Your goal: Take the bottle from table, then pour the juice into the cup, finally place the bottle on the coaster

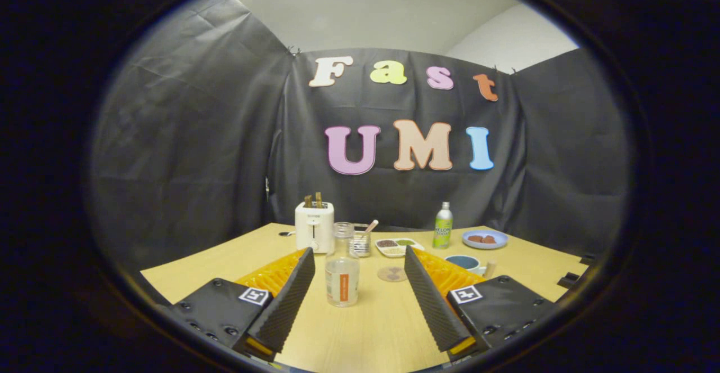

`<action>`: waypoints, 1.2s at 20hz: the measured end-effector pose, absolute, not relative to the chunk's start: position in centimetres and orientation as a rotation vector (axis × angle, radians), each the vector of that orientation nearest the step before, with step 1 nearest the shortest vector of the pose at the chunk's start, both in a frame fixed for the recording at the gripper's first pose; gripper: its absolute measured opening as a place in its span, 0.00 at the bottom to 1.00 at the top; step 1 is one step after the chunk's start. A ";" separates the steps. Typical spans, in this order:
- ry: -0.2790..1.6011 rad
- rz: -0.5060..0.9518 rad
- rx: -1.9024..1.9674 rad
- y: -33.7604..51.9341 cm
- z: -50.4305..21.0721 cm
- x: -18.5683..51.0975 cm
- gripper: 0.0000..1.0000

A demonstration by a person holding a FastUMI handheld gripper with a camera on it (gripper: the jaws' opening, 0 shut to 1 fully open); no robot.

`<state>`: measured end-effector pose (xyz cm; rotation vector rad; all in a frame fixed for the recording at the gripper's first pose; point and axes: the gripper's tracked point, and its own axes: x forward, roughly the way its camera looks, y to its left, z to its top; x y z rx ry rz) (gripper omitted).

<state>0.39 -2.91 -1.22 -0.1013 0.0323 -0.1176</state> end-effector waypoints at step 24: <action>0.088 -0.144 -0.144 -5.0 -3.4 1.8 1.00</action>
